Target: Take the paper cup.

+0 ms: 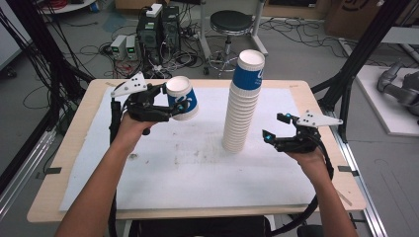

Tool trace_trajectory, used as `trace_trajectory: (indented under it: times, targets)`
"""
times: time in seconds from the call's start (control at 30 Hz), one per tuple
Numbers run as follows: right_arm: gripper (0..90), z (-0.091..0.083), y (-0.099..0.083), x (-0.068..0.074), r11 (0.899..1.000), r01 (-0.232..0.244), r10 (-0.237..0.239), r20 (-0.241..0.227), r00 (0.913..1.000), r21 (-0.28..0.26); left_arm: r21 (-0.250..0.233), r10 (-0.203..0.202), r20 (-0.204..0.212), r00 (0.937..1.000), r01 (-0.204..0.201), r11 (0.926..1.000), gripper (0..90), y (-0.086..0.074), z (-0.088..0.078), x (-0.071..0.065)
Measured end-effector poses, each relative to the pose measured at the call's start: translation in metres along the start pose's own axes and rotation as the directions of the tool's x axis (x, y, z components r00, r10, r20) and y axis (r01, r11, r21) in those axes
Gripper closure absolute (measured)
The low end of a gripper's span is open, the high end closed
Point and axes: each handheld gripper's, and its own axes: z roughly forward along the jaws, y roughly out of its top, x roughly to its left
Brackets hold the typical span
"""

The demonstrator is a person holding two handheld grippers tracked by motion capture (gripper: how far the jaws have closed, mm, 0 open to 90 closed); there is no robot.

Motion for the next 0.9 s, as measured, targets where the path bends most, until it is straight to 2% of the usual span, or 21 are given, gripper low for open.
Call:
trace_trajectory:
  times: [0.13, 0.23, 0.33, 0.47, 0.7, 0.8, 0.9]
  targets:
    - [15.4, 0.005, -0.009, 0.005, 1.000, -0.024, 0.024, -0.005, 0.9997, -0.001, 0.026, 0.002, 0.001, 1.0000, -0.002, 0.9997, 26.0, -0.012, 0.001, -0.004]
    - [15.4, 0.008, -0.012, 0.010, 1.000, -0.021, 0.021, -0.019, 0.9996, 0.003, 0.036, -0.005, -0.004, 1.0000, 0.005, 0.9993, 25.9, -0.020, 0.001, -0.009]
    - [15.4, 0.012, -0.011, 0.019, 1.000, 0.012, -0.011, -0.047, 0.9988, 0.009, 0.047, -0.012, -0.004, 0.9999, 0.012, 0.9988, 25.9, -0.031, 0.000, -0.012]
    - [15.4, 0.017, -0.009, 0.024, 1.000, 0.020, -0.019, -0.065, 0.9977, 0.007, 0.067, -0.039, -0.010, 0.9992, 0.039, 0.9970, 25.8, -0.049, 0.002, -0.013]
    - [15.4, 0.021, -0.009, 0.034, 0.999, 0.031, -0.031, -0.094, 0.9950, -0.006, 0.080, -0.049, 0.005, 0.9988, 0.048, 0.9956, 25.7, -0.060, 0.009, -0.017]
    - [15.4, 0.025, -0.010, 0.040, 0.999, 0.033, -0.034, -0.117, 0.9926, -0.003, 0.086, -0.053, 0.012, 0.9985, 0.052, 0.9949, 25.7, -0.064, 0.013, -0.024]
    - [15.5, 0.025, -0.010, 0.041, 0.999, 0.032, -0.032, -0.118, 0.9925, -0.002, 0.095, -0.050, 0.011, 0.9987, 0.049, 0.9943, 25.7, -0.066, 0.015, -0.028]
